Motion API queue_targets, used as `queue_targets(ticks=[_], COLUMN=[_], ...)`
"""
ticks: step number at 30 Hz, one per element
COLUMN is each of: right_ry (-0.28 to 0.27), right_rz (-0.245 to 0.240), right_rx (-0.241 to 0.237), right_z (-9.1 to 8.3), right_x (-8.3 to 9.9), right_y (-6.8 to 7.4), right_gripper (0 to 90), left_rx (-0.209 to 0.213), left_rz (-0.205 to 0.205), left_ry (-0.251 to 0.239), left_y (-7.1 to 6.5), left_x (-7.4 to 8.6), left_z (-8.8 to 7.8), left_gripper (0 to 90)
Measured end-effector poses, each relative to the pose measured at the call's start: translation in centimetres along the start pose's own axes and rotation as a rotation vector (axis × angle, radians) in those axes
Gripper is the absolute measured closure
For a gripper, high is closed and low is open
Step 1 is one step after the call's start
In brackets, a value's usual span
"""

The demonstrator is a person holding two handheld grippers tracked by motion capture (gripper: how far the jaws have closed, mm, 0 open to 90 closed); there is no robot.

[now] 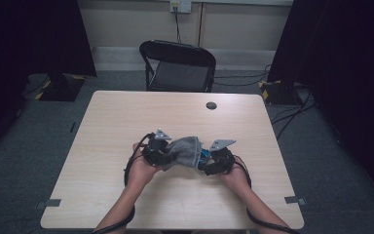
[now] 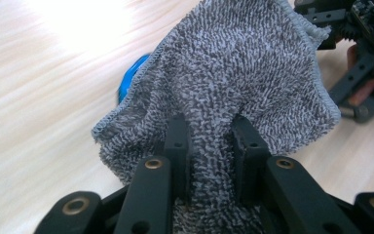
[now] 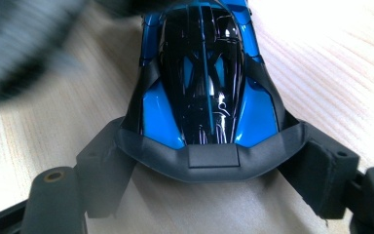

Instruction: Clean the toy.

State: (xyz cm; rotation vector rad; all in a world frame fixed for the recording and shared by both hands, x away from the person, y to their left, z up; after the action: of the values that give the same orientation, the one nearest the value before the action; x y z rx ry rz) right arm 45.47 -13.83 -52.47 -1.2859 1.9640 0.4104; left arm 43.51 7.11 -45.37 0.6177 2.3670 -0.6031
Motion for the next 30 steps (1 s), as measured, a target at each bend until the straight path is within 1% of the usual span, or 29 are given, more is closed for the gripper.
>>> queue_targets(ticks=[1,2,3,4,5,6,7,8,9,10,11,12,13,15,16,17,19,23,26,28,29,30], right_ry=[0.000,0.000,0.000,0.000,0.000,0.000,0.000,0.000,0.000,0.000,0.000,0.000,0.000,0.001,0.000,0.000,0.000,0.000,0.000,0.000,0.000,0.000], right_rz=[0.000,0.000,0.000,-0.001,-0.001,-0.001,-0.001,-0.001,-0.001,-0.001,-0.001,-0.001,-0.001,0.000,-0.001,0.000,-0.001,-0.001,-0.001,-0.002,-0.002,-0.002], right_rx=[0.000,0.000,0.000,0.000,0.000,0.000,0.000,0.000,0.000,0.000,0.001,0.001,0.000,0.000,0.000,0.000,0.001,0.000,0.000,0.000,0.001,0.000], right_z=[0.0,0.0,0.0,0.0,0.0,0.0,0.0,0.0,0.0,0.0,0.0,0.0,0.0,0.0,0.0,0.0,0.0,0.0,0.0,0.0,0.0,0.0], right_x=[0.0,0.0,0.0,0.0,0.0,0.0,0.0,0.0,0.0,0.0,0.0,0.0,0.0,0.0,0.0,0.0,0.0,0.0,0.0,0.0,0.0,0.0], right_y=[0.0,0.0,0.0,0.0,0.0,0.0,0.0,0.0,0.0,0.0,0.0,0.0,0.0,0.0,0.0,0.0,0.0,0.0,0.0,0.0,0.0,0.0], right_gripper=[24.0,24.0,24.0,24.0,24.0,24.0,24.0,24.0,24.0,24.0,24.0,24.0,24.0,24.0,24.0,24.0,24.0,24.1,24.1,24.1,24.1,24.1], left_rx=[0.006,0.006,0.001,0.005,0.005,0.005,-0.009,-0.009,-0.033,-0.033,-0.048,-0.048,-0.052,-0.057,-0.068,-0.091,-0.110,-0.121,-0.128,-0.125,-0.132,-0.132], left_rz=[0.001,0.001,0.008,0.008,0.008,0.013,0.038,0.038,0.064,0.064,0.081,0.081,0.066,0.063,0.061,0.070,0.078,0.066,0.067,0.054,0.050,0.050], left_ry=[0.021,0.021,0.034,0.047,0.047,0.053,0.082,0.082,0.101,0.101,0.113,0.113,0.112,0.112,0.112,0.117,0.126,0.126,0.130,0.133,0.136,0.136], left_y=[-0.6,-0.6,-1.2,-1.5,-1.5,-1.8,-2.3,-2.3,-2.7,-2.7,-2.7,-2.7,-2.6,-2.5,-2.4,-2.1,-1.8,-1.2,-0.9,-0.7,-0.4,-0.4], left_x=[-0.6,-0.6,-1.3,-1.5,-1.5,-1.7,-1.8,-1.8,-1.7,-1.7,-1.6,-1.6,-1.7,-1.8,-1.9,-2.1,-2.3,-2.4,-2.5,-2.6,-2.8,-2.8], left_z=[0.9,0.9,1.8,2.2,2.2,2.7,3.5,3.5,4.1,4.1,4.5,4.5,4.5,4.5,4.4,4.3,4.3,4.3,4.3,4.4,4.5,4.5], left_gripper=[72.9,72.9,72.9,72.9,72.8,72.8,72.8,72.8,72.8,72.9,72.9,72.9,72.9,72.9,72.9,72.9,72.9,72.7,72.8,72.8,72.8,72.9])
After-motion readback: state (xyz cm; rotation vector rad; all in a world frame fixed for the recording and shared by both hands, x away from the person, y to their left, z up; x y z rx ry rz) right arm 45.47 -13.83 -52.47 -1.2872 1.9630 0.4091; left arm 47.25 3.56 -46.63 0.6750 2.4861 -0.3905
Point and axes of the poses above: each handheld gripper's, and its own axes: z roughly forward along the jaws, x roughly out of its underside, y roughly to its left, the point moved 3 cm from there along z, roughly forward along the jaws, and after that the axes turned 11 degrees about -z, right-handed, at the moved point
